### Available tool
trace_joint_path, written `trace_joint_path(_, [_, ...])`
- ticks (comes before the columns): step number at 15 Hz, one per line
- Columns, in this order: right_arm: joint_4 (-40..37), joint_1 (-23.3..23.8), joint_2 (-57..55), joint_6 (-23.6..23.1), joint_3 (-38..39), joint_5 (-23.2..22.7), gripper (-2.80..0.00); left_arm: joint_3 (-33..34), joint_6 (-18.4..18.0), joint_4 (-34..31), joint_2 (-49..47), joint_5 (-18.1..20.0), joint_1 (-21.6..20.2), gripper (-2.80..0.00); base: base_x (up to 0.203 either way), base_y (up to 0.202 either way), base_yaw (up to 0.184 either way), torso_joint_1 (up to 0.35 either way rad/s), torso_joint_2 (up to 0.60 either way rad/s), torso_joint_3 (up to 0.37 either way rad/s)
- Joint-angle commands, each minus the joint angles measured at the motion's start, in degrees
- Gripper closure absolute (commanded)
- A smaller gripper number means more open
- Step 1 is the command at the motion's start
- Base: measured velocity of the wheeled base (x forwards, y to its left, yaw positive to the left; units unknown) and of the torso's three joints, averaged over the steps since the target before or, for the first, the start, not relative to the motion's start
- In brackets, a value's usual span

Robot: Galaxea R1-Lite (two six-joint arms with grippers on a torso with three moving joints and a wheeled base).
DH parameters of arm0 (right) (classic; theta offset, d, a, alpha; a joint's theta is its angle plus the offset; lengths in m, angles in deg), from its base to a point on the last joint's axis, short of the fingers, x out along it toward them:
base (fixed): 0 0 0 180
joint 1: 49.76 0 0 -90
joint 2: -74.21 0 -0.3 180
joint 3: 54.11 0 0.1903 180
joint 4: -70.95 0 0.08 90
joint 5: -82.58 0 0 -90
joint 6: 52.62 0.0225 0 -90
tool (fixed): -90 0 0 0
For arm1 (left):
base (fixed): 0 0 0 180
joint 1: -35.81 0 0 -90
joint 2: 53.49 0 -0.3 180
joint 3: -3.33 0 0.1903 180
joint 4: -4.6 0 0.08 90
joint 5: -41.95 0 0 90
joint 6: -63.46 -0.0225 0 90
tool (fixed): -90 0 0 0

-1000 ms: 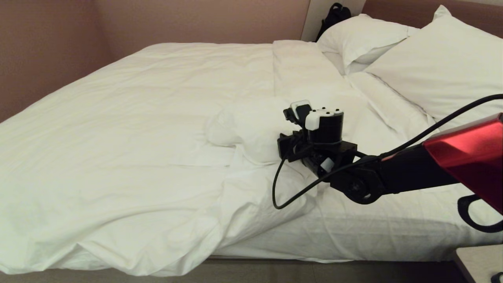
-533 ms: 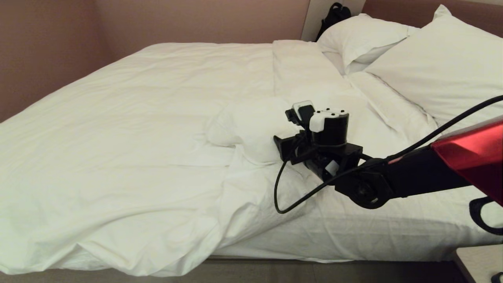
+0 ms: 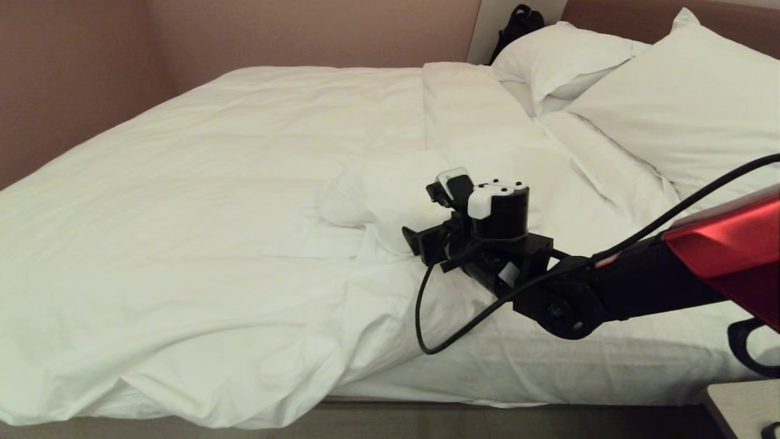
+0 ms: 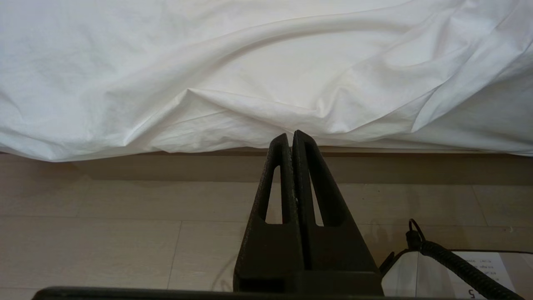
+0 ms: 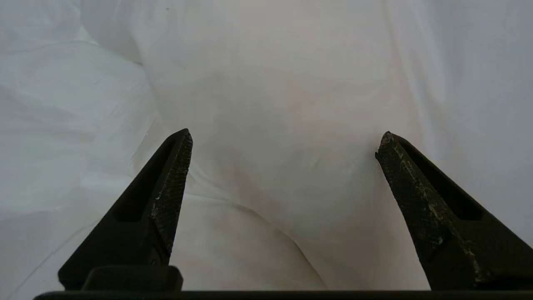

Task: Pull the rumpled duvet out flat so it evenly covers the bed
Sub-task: Flatten the corners of the folded blanket

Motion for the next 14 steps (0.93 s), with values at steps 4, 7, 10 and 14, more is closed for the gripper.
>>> trace_joint_path(4, [0.1, 2.7, -6.9, -0.1, -3.8, -1.9, -2.80, 0.0, 0.0, 0.0, 0.0, 0.0, 0.0, 0.00, 0.000, 0.000, 0.000, 0.000, 0.00, 0.000])
trace_joint_path(7, [0.0, 4.2, -10.2, 0.2, -6.6, -1.9, -2.80, 0.0, 0.0, 0.0, 0.0, 0.0, 0.0, 0.00, 0.000, 0.000, 0.000, 0.000, 0.00, 0.000])
trace_joint_path(10, [-0.2, 4.6, -11.7, 0.3, -7.7, -1.9, -2.80, 0.0, 0.0, 0.0, 0.0, 0.0, 0.0, 0.00, 0.000, 0.000, 0.000, 0.000, 0.00, 0.000])
trace_joint_path(14, [-0.3, 5.8, -13.4, 0.2, -8.5, -2.0, -2.80, 0.0, 0.0, 0.0, 0.0, 0.0, 0.0, 0.00, 0.000, 0.000, 0.000, 0.000, 0.00, 0.000])
